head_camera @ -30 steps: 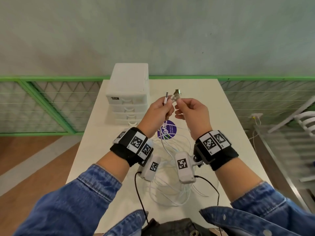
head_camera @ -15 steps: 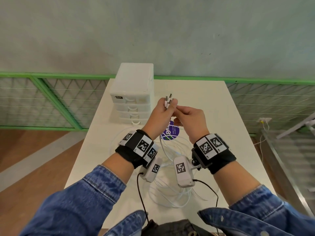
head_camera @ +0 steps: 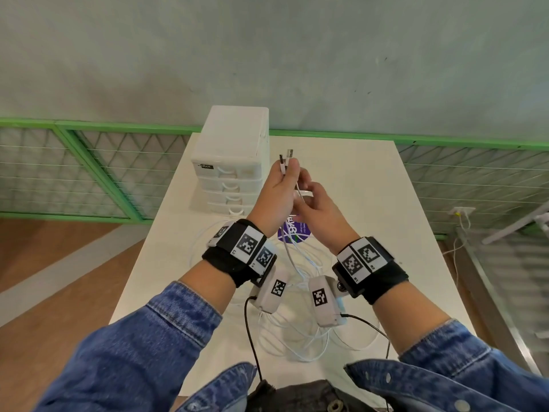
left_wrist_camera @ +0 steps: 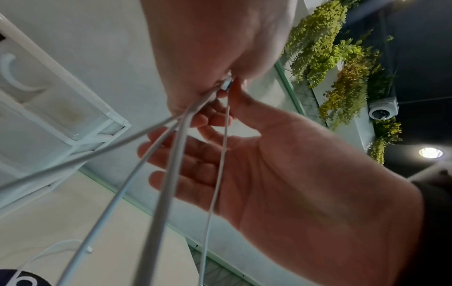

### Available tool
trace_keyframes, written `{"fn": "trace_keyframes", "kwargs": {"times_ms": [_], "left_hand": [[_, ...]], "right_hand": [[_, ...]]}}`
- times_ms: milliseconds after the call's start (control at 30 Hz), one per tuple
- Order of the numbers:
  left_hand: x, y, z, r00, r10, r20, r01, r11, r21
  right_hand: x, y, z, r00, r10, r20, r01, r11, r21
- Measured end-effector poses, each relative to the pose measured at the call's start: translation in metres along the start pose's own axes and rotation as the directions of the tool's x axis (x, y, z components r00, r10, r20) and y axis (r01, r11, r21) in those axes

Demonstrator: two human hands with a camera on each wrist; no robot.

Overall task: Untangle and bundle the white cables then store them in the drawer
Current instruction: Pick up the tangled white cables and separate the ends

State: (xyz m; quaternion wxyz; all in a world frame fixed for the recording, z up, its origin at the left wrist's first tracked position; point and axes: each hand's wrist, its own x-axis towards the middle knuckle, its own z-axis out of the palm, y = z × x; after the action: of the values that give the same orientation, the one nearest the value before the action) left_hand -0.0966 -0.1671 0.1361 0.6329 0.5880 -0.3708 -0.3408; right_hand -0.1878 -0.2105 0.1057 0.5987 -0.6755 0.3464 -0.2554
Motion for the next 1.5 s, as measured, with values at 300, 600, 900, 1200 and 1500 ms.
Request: {"fn": "trace_keyframes", "kwargs": {"times_ms": [300, 600, 900, 1200, 1500], "left_hand": [[0.003, 0.002, -0.005, 0.984, -0.017, 0.179, 0.028, 0.998, -0.059], [0.007, -0.001, -0.010, 0.991, 0.002, 0.131, 0.008, 0.997, -0.079], [0.021, 0.003, -0.049, 0.984, 0.142, -0.111, -0.140, 0.990, 0.031], [0.015, -0.045, -0.070, 0.936, -0.074, -0.345, 0.248, 0.833, 0.495], [-0.006, -0.029, -0.025, 0.922, -0.196, 0.333, 0.058, 0.923, 0.381]], "right_hand": [[0.000, 0.004, -0.009, 0.956, -0.035, 0.291, 0.001, 0.993, 0.117], [-0.001, 0.004, -0.004, 0.921, -0.048, 0.386, -0.011, 0.989, 0.149], [0.005, 0.025, -0.032, 0.978, 0.043, 0.202, -0.051, 0.998, 0.033], [0.005, 0.013, -0.045, 0.989, -0.070, 0.133, 0.114, 0.926, -0.359], [0.008, 0.003, -0.049, 0.981, -0.089, 0.172, 0.147, 0.921, -0.360]]}}
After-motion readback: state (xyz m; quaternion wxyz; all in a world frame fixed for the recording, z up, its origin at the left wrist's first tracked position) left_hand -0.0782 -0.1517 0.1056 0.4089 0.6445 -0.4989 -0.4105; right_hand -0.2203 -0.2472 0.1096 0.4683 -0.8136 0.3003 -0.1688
